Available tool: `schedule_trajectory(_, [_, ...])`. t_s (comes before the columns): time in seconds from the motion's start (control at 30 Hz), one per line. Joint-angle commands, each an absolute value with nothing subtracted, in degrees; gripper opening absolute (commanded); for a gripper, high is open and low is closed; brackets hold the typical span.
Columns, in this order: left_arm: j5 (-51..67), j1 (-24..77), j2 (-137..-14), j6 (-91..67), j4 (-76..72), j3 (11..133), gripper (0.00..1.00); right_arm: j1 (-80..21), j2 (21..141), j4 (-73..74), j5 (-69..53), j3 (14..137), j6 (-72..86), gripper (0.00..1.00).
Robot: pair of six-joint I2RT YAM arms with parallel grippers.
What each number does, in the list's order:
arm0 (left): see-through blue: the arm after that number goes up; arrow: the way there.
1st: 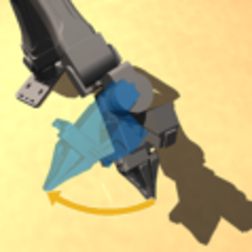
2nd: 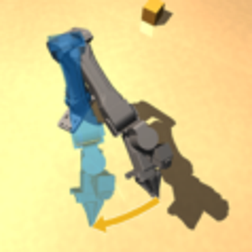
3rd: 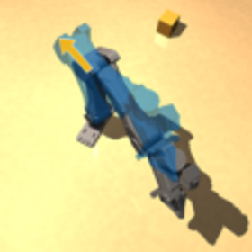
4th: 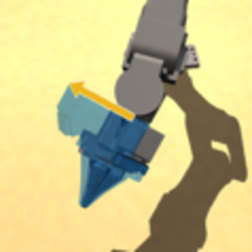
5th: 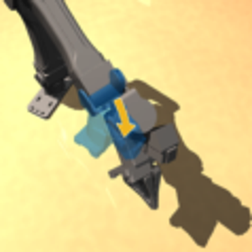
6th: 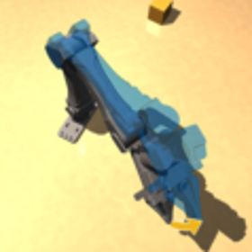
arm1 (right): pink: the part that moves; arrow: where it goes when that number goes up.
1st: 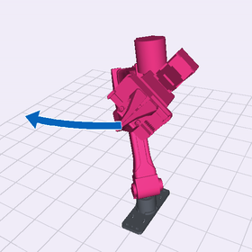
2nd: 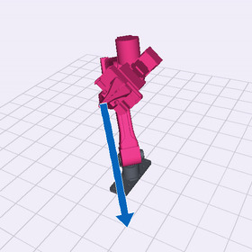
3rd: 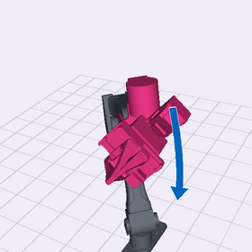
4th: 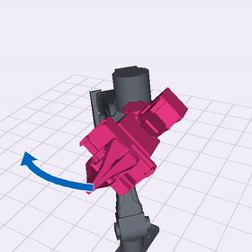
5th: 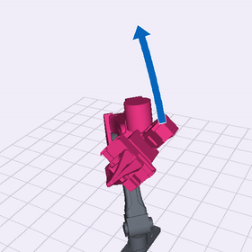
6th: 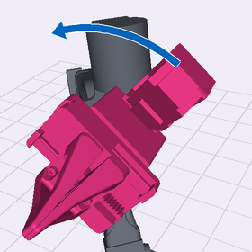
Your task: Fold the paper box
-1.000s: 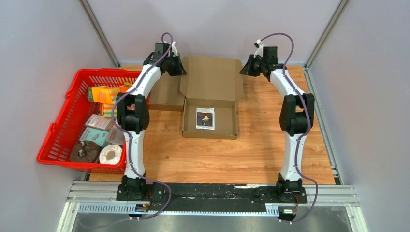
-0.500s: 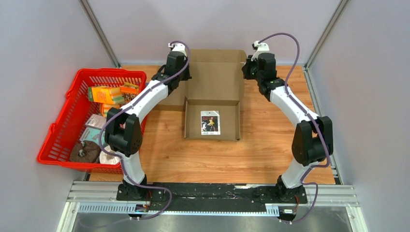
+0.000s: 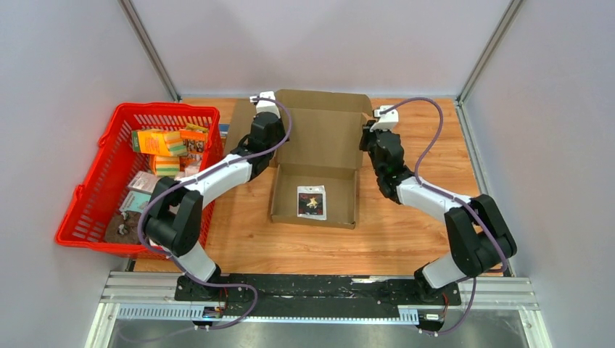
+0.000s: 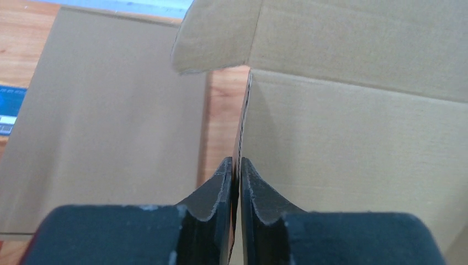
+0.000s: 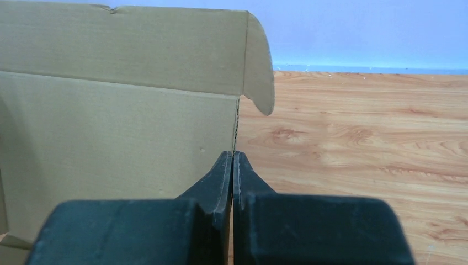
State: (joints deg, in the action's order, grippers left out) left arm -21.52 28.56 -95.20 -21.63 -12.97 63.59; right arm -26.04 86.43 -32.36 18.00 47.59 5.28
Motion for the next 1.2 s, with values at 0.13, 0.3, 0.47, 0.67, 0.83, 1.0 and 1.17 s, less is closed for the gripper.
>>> schedule_trajectory(0.13, [-15.91,29.00,-87.63,-25.75,-13.01,63.81,0.21,-27.68,77.88,-45.79,18.90,41.75,3.96,0.00])
schedule_trajectory(0.3, [-13.54,28.92,-87.54,-24.26,-7.49,65.65,0.32,-28.21,74.36,-44.21,17.58,39.82,3.96,0.00])
schedule_trajectory(0.47, [-8.88,28.83,-89.56,-23.20,-1.50,70.58,0.31,-28.21,72.60,-43.16,15.47,38.85,3.78,0.00])
schedule_trajectory(0.67, [-8.96,28.83,-91.14,-18.03,-0.35,73.03,0.03,-28.21,72.77,-40.18,16.34,39.90,2.90,0.00])
schedule_trajectory(0.83, [-8.61,29.00,-89.30,-12.84,-3.95,70.41,0.00,-27.43,76.10,-28.94,21.97,44.99,4.48,0.10])
schedule_trajectory(1.0, [-7.65,29.44,-87.02,-10.11,-9.66,64.97,0.00,-25.58,79.62,-9.35,18.38,55.18,9.91,0.27])
schedule_trajectory(1.17, [-7.65,29.36,-86.05,-10.63,-10.99,63.20,0.00,-22.07,85.33,18.47,11.00,69.67,14.50,0.53])
